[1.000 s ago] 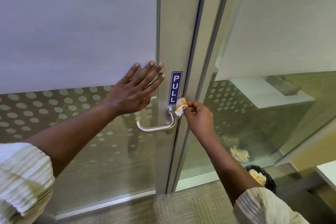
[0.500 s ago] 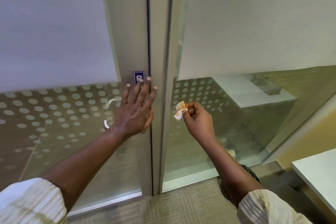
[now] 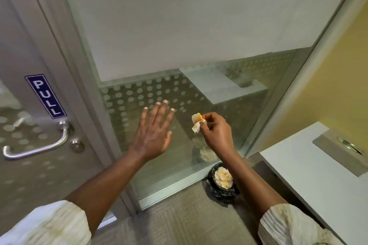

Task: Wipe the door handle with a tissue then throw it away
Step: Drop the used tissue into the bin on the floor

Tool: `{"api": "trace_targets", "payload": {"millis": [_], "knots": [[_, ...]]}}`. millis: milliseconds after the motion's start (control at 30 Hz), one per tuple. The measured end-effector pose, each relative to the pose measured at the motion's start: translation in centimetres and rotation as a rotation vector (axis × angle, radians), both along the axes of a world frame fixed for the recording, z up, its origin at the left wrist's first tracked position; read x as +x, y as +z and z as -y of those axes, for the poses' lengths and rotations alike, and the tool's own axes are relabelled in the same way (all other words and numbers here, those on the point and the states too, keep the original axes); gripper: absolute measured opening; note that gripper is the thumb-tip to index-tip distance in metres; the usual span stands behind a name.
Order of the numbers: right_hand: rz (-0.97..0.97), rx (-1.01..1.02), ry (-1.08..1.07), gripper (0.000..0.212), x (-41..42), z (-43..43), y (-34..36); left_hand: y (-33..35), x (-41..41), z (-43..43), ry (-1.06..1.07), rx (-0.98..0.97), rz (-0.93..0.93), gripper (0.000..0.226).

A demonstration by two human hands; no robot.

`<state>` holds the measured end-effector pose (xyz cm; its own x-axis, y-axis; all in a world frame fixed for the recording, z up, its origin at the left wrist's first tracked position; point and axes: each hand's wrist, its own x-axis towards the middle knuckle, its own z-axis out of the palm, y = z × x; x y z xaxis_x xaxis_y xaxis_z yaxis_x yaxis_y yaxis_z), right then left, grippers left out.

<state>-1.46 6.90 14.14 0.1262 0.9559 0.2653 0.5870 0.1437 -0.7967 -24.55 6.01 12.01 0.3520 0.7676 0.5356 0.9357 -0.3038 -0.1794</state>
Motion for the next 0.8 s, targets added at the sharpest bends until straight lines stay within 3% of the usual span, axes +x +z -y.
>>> {"api": "trace_targets", "payload": {"millis": [133, 433, 800], "knots": [[-0.014, -0.016, -0.099, 0.01, 5.9, -0.4, -1.1, -1.0, 5.9, -1.6, -0.083, -0.042, 0.024, 0.087], [-0.107, -0.041, -0.29, 0.012, 16.6, -1.6, -3.2, -3.2, 17.2, -6.8, -0.241, -0.135, -0.017, 0.086], [-0.069, -0.134, -0.466, 0.012, 24.5, -8.2, -7.8, -8.3, 27.3, -16.5, -0.421, -0.233, -0.039, 0.089]]}}
